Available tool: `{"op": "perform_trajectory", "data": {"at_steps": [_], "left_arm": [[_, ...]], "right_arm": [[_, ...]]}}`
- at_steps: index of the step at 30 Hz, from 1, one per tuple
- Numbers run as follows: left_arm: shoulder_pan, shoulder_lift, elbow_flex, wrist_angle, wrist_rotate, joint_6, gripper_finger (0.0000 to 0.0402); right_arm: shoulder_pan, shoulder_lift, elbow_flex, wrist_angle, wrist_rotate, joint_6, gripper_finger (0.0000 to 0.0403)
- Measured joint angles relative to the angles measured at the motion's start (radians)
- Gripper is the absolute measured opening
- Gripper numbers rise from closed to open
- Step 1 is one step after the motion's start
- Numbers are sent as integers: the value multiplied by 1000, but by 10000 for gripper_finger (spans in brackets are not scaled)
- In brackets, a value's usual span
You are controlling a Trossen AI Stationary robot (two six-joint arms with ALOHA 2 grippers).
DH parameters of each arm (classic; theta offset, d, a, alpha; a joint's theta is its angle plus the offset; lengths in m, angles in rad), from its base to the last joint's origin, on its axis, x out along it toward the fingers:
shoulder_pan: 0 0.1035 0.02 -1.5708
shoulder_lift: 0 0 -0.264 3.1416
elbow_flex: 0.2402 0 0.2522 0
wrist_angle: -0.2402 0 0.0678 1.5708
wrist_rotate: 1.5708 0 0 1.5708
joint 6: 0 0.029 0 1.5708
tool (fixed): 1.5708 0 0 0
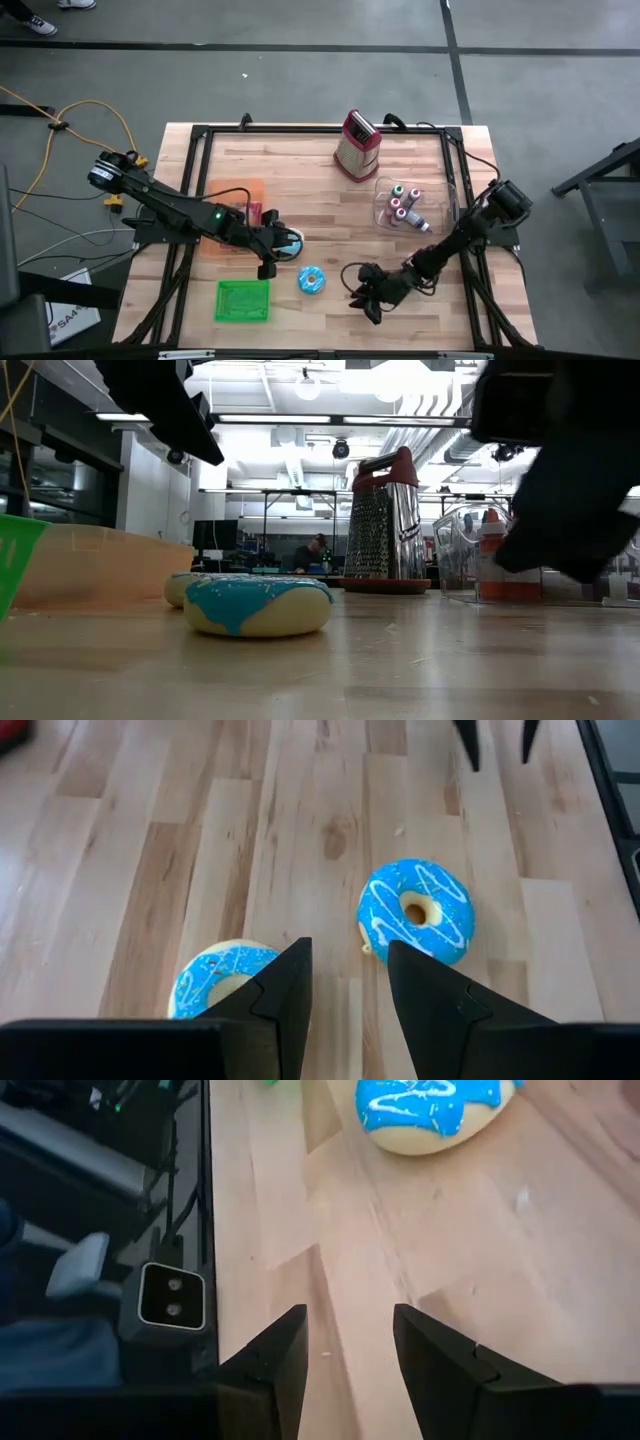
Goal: Pick & Place Food Item
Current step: Put the top blue donut into the green bin
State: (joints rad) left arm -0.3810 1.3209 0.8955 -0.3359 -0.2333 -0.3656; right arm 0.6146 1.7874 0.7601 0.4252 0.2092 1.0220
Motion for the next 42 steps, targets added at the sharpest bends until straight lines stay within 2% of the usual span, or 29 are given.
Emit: {"op": "perform_trajectory", "data": {"at_steps": [5,9,13,19,23,27,42], "left_arm": [[-16,0,0,0,0,-1,129],[-26,0,0,0,0,10,129],[-30,-1,0,-8,1,37,129],[-30,-1,0,-11,17,63,129],[-30,-1,0,-11,19,63,129],[-30,-1,0,-19,19,63,129],[-30,-1,0,-28,20,66,129]], "right_arm": [[-93,-26,0,-6,-130,-78,138],[-167,-103,0,-36,-209,-170,138],[-255,-219,0,-178,-270,-285,138],[-369,-370,0,-386,-274,-435,138],[-413,-445,0,-413,-319,-537,138],[-446,-505,0,-430,-315,-583,138],[-472,-531,0,-413,-284,-603,138]]}}
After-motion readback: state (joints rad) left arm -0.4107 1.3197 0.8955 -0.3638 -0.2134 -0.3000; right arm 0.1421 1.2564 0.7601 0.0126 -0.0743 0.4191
